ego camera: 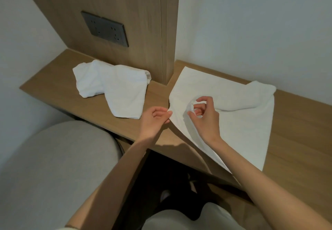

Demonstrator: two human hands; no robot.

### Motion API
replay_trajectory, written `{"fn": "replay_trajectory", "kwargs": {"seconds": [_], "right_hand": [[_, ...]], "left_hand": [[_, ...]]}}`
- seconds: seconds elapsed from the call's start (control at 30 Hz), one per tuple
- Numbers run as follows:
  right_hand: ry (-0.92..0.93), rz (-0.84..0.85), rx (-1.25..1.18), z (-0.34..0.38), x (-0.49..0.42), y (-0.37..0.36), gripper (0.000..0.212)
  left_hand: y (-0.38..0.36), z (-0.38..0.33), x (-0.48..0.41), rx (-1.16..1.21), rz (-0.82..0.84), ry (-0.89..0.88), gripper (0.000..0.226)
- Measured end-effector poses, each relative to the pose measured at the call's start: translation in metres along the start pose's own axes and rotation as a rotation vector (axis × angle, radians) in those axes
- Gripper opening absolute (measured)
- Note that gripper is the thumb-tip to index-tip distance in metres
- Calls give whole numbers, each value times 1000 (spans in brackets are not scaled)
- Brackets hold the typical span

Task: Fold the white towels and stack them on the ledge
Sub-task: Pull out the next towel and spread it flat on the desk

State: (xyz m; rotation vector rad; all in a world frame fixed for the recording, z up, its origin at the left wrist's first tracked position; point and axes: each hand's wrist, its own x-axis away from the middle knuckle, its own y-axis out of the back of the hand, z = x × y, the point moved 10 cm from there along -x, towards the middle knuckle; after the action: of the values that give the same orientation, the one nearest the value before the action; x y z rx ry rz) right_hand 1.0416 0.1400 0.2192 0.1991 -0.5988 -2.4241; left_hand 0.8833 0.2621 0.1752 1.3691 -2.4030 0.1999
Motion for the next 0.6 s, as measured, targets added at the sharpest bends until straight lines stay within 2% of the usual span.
{"fn": "replay_trajectory", "kwargs": {"seconds": [0.17,0.4,0.6], "right_hand": [[125,44,132,14,5,4,11],[295,43,292,30,21,6,21],[288,-7,279,31,26,4,24]], "left_hand": [[-24,-15,3,146,83,2,17],[-43,-8,8,170,134,110,18],[-41,-11,12,199,155,130,19]]}}
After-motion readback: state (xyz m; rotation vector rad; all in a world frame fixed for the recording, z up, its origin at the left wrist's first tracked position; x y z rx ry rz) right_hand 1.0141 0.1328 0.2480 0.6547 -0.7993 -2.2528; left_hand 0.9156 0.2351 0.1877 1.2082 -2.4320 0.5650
